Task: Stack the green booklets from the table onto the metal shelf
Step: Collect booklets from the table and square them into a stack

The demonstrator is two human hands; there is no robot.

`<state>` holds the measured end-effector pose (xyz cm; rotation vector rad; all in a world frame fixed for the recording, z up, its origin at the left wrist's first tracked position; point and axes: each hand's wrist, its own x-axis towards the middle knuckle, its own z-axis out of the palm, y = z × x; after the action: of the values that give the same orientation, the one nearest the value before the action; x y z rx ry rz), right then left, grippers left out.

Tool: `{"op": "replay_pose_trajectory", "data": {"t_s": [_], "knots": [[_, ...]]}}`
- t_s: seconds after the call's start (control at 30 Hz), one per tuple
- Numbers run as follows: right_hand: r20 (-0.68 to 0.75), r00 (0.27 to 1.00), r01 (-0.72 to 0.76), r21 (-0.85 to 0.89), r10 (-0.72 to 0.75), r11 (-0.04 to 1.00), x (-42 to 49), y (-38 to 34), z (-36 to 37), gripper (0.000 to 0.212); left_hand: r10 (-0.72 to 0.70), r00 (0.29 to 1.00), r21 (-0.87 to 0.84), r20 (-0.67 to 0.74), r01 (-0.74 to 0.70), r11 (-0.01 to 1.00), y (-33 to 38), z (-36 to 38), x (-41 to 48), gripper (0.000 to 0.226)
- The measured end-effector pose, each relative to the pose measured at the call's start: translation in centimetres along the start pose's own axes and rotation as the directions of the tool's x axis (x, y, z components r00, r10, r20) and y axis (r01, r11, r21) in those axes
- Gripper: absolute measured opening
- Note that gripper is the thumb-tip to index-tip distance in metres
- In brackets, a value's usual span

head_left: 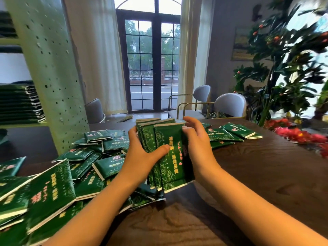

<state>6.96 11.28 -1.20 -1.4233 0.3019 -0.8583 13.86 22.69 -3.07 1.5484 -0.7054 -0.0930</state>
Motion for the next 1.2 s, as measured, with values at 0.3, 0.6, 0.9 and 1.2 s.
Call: {"op": "replay_pose_trajectory", "data": {"t_s": [0.3, 0.6, 0.9, 1.2], "knots": [[0.233, 0.956, -0.226, 0.193, 0.179, 0.955, -4.3, -0.2, -3.8, 0.062, -0.005, 0.977, -0.040, 0.215, 0.013, 0.999, 1.5, 2.2, -4.0, 0.079], [0.120, 0.991, 0.043, 0.100, -0.055, 0.994, -7.1, 1.5, -5.9, 0.090, -0.027, 0.990, -0.239, 0.137, 0.060, 0.969, 0.2, 4.4, -7.4, 0.056], [0.205, 0.970, 0.132, 0.006, -0.130, 0.991, -8.3, 0.8, -6.6, 0.093, -0.037, 0.986, -0.474, 0.161, 0.110, 0.874, -0.3, 5.9, -8.0, 0.130], [0.237, 0.957, 0.170, 0.004, -0.166, 0.985, -8.6, 1.4, -6.7, 0.103, -0.063, 0.987, -0.514, 0.148, 0.132, 0.847, -0.6, 6.2, -8.3, 0.132]]}}
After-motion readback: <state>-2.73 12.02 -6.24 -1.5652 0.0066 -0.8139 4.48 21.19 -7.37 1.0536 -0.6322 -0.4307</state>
